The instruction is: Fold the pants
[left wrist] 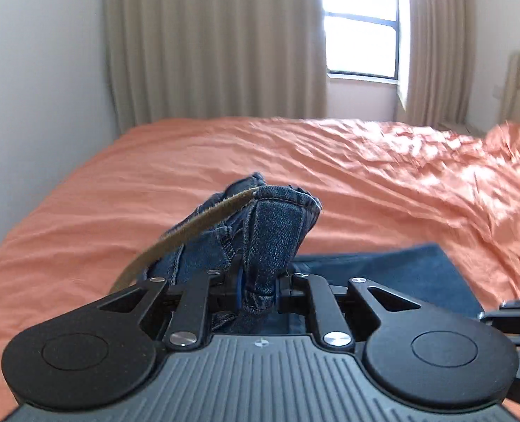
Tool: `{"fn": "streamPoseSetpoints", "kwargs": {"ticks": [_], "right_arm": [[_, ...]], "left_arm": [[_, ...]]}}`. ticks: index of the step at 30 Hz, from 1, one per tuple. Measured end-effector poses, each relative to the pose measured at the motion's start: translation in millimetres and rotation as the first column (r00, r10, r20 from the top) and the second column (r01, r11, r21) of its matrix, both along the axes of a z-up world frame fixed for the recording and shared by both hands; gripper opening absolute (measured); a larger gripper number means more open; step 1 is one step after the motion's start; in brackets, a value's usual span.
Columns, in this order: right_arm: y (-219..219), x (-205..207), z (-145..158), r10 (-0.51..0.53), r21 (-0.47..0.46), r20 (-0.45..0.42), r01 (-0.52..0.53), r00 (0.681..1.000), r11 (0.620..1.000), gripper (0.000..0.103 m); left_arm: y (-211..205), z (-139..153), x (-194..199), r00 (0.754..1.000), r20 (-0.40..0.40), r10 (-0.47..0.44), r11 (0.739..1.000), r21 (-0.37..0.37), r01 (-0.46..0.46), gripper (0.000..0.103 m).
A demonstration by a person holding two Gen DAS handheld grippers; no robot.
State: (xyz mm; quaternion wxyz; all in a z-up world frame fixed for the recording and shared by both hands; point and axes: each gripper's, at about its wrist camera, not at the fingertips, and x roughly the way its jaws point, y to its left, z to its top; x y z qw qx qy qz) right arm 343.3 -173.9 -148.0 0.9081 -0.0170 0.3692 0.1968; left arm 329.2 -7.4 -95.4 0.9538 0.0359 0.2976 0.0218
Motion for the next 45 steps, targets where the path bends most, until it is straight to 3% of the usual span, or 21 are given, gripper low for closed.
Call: {"fn": "streamPoseSetpoints", "kwargs": {"ticks": [3,8,10,13,15,18,22,24,29,35,41,45], "right_arm": [[-24,-11,-9,-0.036,0.012,-0.031,0.037,0.999,0.999,0.005],[-50,-22,-29,-0.073,0.041,-0.076,0.076,0.994,0.996,0.007],[-53,-23,-38,-0.078,0.06,-0.091,0.083,0.993,0.995,0.012],[-56,-26,-45,-0.077,0.078,-0.108,0.085,0.991,0.993,0.016],[-57,-27,-47,-0.076,0.083,-0.113,0.085,0.991,0.993,0.016],[-57,-26,-43,-0.073,0.087,-0.108,0.082,0.992,0.993,0.02],[-56,-29,-29,-0.073,0.114,-0.087,0.083,0.994,0.99,0.03],[-53,-29,-20,-0.066,0.132,-0.076,0.076,0.995,0.988,0.039],[-41,-22,-4,-0.031,0.208,-0.081,0.047,0.996,0.977,0.041],[-21,7,-2,0.005,0.268,-0.101,0.022,0.995,0.963,0.041],[5,55,-16,0.036,0.318,-0.13,0.007,0.991,0.948,0.041],[18,95,-34,0.008,0.312,-0.154,0.041,0.988,0.949,0.051]], "left_arm": [[-41,-31,0,0.987,-0.134,-0.09,0.992,0.077,0.101,0.017],[-63,-61,-27,0.969,-0.217,-0.122,0.988,0.063,0.139,0.024],[-58,-62,-24,0.955,-0.251,-0.155,0.988,-0.013,0.157,0.051],[-44,-62,-19,0.938,-0.285,-0.198,0.972,-0.179,0.151,0.067],[-33,-58,-20,0.936,-0.282,-0.209,0.953,-0.274,0.13,0.069],[-19,-50,-17,0.932,-0.271,-0.242,0.897,-0.429,0.108,0.074],[-6,-32,-19,0.949,-0.223,-0.222,0.865,-0.495,0.085,0.074],[3,-21,-21,0.962,-0.184,-0.2,0.859,-0.505,0.082,0.074],[41,-6,-17,0.984,-0.146,-0.101,0.887,-0.461,0.023,0.072],[89,-16,0,0.982,-0.188,-0.019,0.912,-0.407,-0.06,0.066],[120,-33,17,0.977,-0.212,0.021,0.916,-0.387,-0.103,0.066],[136,-41,28,0.977,-0.211,0.027,0.914,-0.39,-0.109,0.066]]}}
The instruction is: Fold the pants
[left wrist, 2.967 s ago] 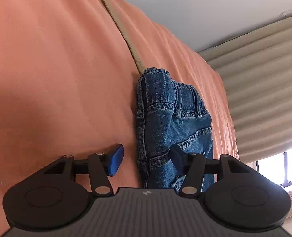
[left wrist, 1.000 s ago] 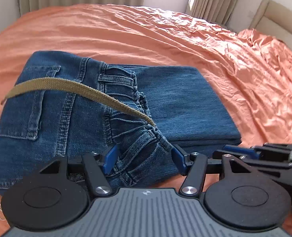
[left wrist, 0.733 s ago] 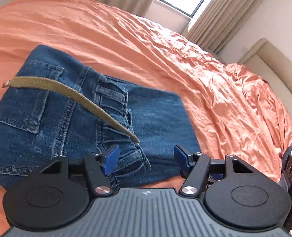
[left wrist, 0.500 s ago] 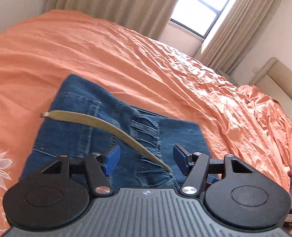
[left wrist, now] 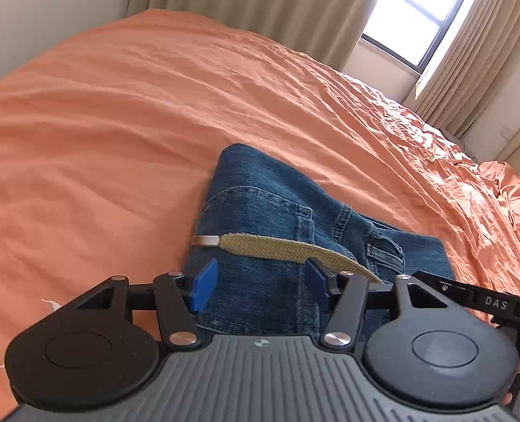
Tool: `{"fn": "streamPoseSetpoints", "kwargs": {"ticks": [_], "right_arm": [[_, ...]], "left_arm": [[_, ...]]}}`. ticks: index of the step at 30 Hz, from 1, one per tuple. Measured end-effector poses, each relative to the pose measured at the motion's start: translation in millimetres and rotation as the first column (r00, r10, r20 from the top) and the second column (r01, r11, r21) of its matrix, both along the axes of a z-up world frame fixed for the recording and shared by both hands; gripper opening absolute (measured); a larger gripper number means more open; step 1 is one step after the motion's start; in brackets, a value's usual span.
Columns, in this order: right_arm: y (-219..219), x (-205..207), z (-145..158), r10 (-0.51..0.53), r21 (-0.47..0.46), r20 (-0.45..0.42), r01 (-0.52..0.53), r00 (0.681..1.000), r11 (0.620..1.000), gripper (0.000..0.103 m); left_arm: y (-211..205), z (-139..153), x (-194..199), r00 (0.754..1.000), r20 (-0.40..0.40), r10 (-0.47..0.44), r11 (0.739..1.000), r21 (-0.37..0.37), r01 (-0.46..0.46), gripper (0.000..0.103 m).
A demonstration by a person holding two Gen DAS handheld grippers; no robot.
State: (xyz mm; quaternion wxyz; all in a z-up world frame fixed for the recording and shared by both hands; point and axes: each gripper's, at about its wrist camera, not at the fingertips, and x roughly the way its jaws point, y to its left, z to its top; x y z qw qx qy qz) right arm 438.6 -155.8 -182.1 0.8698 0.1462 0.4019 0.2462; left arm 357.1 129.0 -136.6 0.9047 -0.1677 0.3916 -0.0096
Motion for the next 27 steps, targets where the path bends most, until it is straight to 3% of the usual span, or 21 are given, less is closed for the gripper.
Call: {"fn": "streamPoseSetpoints", "kwargs": {"ticks": [7,8,9,11,14,19,22,27], "right_arm": [[12,51,-32,0.005,0.156,-0.107,0.012,0.994,0.988,0.049],[12,53,-35,0.013,0.18,-0.123,0.01,0.992,0.984,0.035],[14,54,-35,0.025,0.203,-0.126,0.002,0.992,0.979,0.031],[15,47,-24,0.043,0.195,-0.083,-0.026,0.996,0.98,0.016],[9,22,8,0.061,0.235,-0.015,-0.055,0.998,0.97,0.011],[-23,-19,59,0.039,0.418,-0.001,-0.035,0.999,0.908,0.01],[-31,-29,55,0.014,0.397,-0.031,0.0,0.999,0.918,0.01],[-37,-14,-2,-0.064,0.306,-0.176,0.116,0.982,0.945,0.01]], "left_arm": [[22,-12,13,0.999,-0.008,0.046,0.998,-0.035,-0.046,0.066],[23,-13,14,0.999,-0.01,0.051,0.998,-0.043,-0.052,0.066],[24,-14,14,0.998,-0.01,0.054,0.997,-0.054,-0.055,0.066],[25,-14,15,0.999,-0.004,0.052,0.996,-0.069,-0.052,0.066],[22,-8,13,0.999,0.023,0.035,0.997,-0.069,-0.034,0.065],[12,16,7,0.996,0.095,-0.005,0.998,-0.068,0.012,0.061],[-2,27,9,0.994,0.102,-0.041,0.999,-0.011,0.043,0.061],[-24,9,24,0.999,0.009,-0.05,0.995,0.092,0.049,0.052]]}}
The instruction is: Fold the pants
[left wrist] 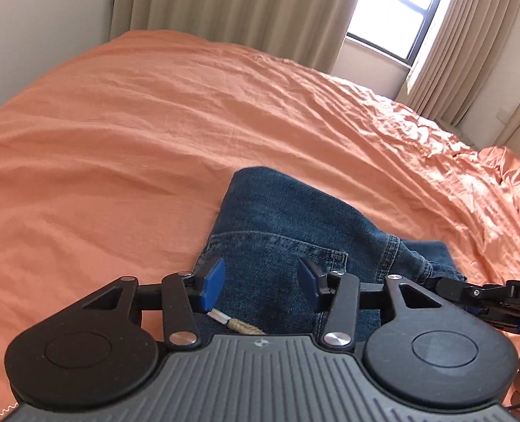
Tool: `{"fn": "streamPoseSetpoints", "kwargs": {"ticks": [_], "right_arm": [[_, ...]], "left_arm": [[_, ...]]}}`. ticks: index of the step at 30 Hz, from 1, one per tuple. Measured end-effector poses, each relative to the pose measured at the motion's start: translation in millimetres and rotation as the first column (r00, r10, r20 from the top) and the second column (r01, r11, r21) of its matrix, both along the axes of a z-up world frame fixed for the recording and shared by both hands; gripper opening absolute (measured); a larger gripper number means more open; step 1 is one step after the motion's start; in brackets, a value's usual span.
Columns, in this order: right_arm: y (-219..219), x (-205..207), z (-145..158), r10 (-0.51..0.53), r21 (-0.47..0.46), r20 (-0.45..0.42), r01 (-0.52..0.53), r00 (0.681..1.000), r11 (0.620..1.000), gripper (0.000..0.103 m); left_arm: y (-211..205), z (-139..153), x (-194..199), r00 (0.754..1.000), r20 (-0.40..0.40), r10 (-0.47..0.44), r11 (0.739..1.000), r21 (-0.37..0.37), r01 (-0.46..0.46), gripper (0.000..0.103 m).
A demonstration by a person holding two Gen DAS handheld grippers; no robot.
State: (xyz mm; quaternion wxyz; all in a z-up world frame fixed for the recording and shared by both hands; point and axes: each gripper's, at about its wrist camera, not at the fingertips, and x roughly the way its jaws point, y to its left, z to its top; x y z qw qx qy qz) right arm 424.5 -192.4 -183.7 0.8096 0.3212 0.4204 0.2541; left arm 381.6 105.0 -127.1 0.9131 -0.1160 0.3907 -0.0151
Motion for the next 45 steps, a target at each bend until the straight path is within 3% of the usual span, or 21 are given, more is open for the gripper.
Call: {"fn": "streamPoseSetpoints", "kwargs": {"ticks": [4,7,10,15,16,17,21,27,31,36,39,41,45], "right_arm": [[1,9,-25,-0.004,-0.007,-0.049,0.004,0.999,1.0,0.014],[-1,13,-30,0.001,0.0,-0.071,-0.001,0.997,1.0,0.035],[-7,15,-45,0.038,0.076,-0.114,-0.029,0.993,0.997,0.044],[-2,29,-71,0.08,0.215,-0.174,-0.042,0.981,0.976,0.038],[0,31,-73,0.082,0.232,-0.192,-0.036,0.978,0.972,0.035],[3,33,-74,0.086,0.246,-0.203,-0.035,0.975,0.969,0.023],[13,23,-36,0.102,0.135,-0.092,-0.089,0.991,0.987,0.018],[46,30,74,0.197,-0.006,0.058,-0.197,0.979,0.98,0.016],[72,43,149,0.245,-0.154,0.109,-0.227,0.963,0.962,0.016],[59,57,200,0.22,-0.235,0.115,-0.188,0.969,0.953,0.016],[32,58,203,0.179,-0.27,0.1,-0.146,0.979,0.952,0.016],[4,54,187,0.138,-0.296,0.075,-0.111,0.988,0.949,0.016],[-55,60,107,0.049,-0.33,-0.022,-0.054,0.999,0.942,0.016]], "left_arm": [[-4,-19,4,0.999,-0.042,0.015,1.0,0.019,-0.014,0.051],[0,-26,4,0.998,-0.052,0.03,1.0,0.004,-0.03,0.051],[1,-26,4,0.998,-0.052,0.017,1.0,0.009,-0.017,0.051],[5,-31,8,0.998,-0.058,0.023,1.0,-0.016,-0.024,0.051],[6,-33,8,0.998,-0.06,0.03,0.999,-0.029,-0.032,0.051],[7,-33,8,0.998,-0.06,0.034,0.999,-0.039,-0.036,0.051],[15,-25,1,0.999,-0.026,0.048,0.997,-0.062,-0.049,0.051],[34,12,-20,0.985,0.101,0.143,0.98,-0.154,-0.127,0.051],[39,36,-31,0.976,0.15,0.157,0.977,-0.167,-0.131,0.051],[33,56,-35,0.975,0.18,0.13,0.982,-0.159,-0.102,0.051],[21,59,-31,0.978,0.188,0.088,0.988,-0.145,-0.061,0.051],[11,55,-25,0.981,0.182,0.061,0.99,-0.138,-0.036,0.051],[-11,35,-14,0.99,0.139,0.013,0.993,-0.121,0.004,0.051]]}}
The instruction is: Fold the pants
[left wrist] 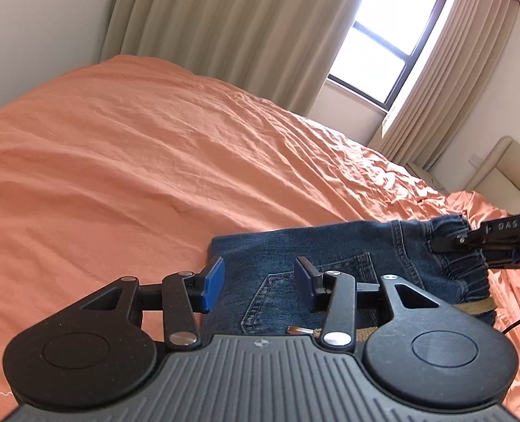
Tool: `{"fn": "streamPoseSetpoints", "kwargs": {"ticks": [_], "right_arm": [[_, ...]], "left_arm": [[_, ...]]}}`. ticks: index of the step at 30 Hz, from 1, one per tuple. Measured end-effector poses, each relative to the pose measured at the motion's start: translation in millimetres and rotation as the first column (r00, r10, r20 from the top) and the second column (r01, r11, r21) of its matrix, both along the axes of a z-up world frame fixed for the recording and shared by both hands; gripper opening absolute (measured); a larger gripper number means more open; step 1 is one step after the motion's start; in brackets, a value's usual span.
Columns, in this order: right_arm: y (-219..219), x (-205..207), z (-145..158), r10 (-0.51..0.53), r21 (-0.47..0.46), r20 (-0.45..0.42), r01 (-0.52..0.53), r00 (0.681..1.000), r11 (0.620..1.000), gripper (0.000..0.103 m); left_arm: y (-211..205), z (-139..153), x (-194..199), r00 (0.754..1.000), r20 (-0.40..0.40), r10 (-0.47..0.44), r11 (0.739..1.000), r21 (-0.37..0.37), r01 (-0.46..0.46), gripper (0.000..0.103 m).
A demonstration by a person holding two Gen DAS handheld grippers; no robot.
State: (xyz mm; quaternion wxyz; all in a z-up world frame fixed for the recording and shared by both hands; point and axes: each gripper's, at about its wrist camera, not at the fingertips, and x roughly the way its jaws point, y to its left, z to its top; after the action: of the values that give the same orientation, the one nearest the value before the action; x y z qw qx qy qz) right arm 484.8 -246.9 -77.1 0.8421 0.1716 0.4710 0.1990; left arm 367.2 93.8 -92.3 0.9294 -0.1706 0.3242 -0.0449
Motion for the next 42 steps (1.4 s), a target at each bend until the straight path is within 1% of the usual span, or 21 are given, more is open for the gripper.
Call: {"fn": "streamPoseSetpoints", "kwargs": {"ticks": [3,5,7,9,12,13,15,19,21,23,24,26,29,31,33,35,37,38,39,40,42], "right_arm": [[-29,8,-69,-0.053,-0.005,-0.104,0.053,0.993,0.999,0.016],[-42,13,-92,-0.065,0.047,-0.103,0.07,0.993,0.996,0.016],[-50,15,-98,-0.062,0.086,-0.109,0.072,0.992,0.994,0.016],[-54,9,-88,-0.032,0.12,-0.074,0.041,0.997,0.992,0.016],[-61,2,-73,0.011,0.189,-0.013,-0.009,1.0,0.982,0.015],[-62,3,-74,0.009,0.183,-0.01,-0.007,1.0,0.983,0.015],[-64,7,-87,-0.004,0.137,-0.025,0.007,1.0,0.991,0.015],[-76,14,-123,-0.06,0.134,-0.051,0.066,0.997,0.989,0.014],[-76,14,-137,-0.077,0.122,-0.055,0.084,0.995,0.989,0.015],[-73,11,-141,-0.094,0.109,-0.05,0.099,0.994,0.989,0.019],[-72,9,-139,-0.102,0.101,-0.041,0.105,0.994,0.989,0.021],[-70,0,-125,-0.116,0.075,0.0,0.116,0.993,0.99,0.033],[-69,-36,-94,-0.152,-0.04,0.16,0.16,0.975,0.986,0.038],[-70,-70,-77,-0.156,-0.03,0.264,0.17,0.952,0.985,0.038],[-66,-105,-68,-0.139,0.034,0.339,0.135,0.93,0.99,0.038],[-58,-130,-70,-0.14,0.083,0.377,0.117,0.916,0.99,0.037],[-45,-146,-76,-0.133,0.061,0.42,0.118,0.898,0.991,0.037],[-40,-147,-81,-0.119,0.039,0.427,0.113,0.897,0.993,0.037],[-36,-145,-87,-0.097,0.03,0.413,0.093,0.906,0.995,0.037],[-35,-141,-96,-0.09,0.053,0.389,0.075,0.917,0.996,0.036],[-37,-133,-111,-0.085,0.062,0.34,0.068,0.936,0.996,0.031]], "left_arm": [[-17,-17,6,0.999,-0.027,-0.03,0.999,0.044,0.031,0.05],[-27,-27,11,0.998,-0.051,-0.049,0.996,0.071,0.052,0.049],[-34,-35,16,0.996,-0.066,-0.059,0.993,0.094,0.065,0.049],[-36,-40,21,0.995,-0.076,-0.06,0.992,0.106,0.068,0.048],[-35,-44,23,0.995,-0.063,-0.072,0.993,0.093,0.078,0.048],[-35,-45,23,0.995,-0.057,-0.082,0.993,0.084,0.086,0.048],[-40,-50,29,0.994,-0.055,-0.09,0.992,0.089,0.095,0.048],[-51,-60,35,0.992,-0.072,-0.107,0.986,0.12,0.115,0.048],[-52,-64,34,0.99,-0.085,-0.113,0.983,0.133,0.124,0.048],[-50,-68,33,0.989,-0.099,-0.109,0.981,0.151,0.123,0.048],[-49,-69,33,0.989,-0.108,-0.103,0.98,0.159,0.12,0.048],[-46,-69,29,0.989,-0.115,-0.095,0.98,0.163,0.113,0.048],[-43,-61,12,0.99,-0.102,-0.095,0.975,0.189,0.113,0.048],[-43,-56,-3,0.989,-0.099,-0.113,0.971,0.199,0.131,0.048],[-46,-53,-20,0.983,-0.109,-0.149,0.961,0.217,0.17,0.048],[-50,-50,-37,0.978,-0.125,-0.169,0.948,0.252,0.196,0.05],[-54,-47,-55,0.974,-0.136,-0.181,0.935,0.283,0.213,0.056],[-57,-45,-65,0.971,-0.141,-0.193,0.926,0.302,0.228,0.059],[-60,-44,-75,0.968,-0.147,-0.205,0.91,0.334,0.244,0.065],[-64,-44,-85,0.967,-0.153,-0.205,0.894,0.374,0.249,0.068],[-73,-48,-102,0.961,-0.183,-0.208,0.847,0.457,0.271,0.069]]}}
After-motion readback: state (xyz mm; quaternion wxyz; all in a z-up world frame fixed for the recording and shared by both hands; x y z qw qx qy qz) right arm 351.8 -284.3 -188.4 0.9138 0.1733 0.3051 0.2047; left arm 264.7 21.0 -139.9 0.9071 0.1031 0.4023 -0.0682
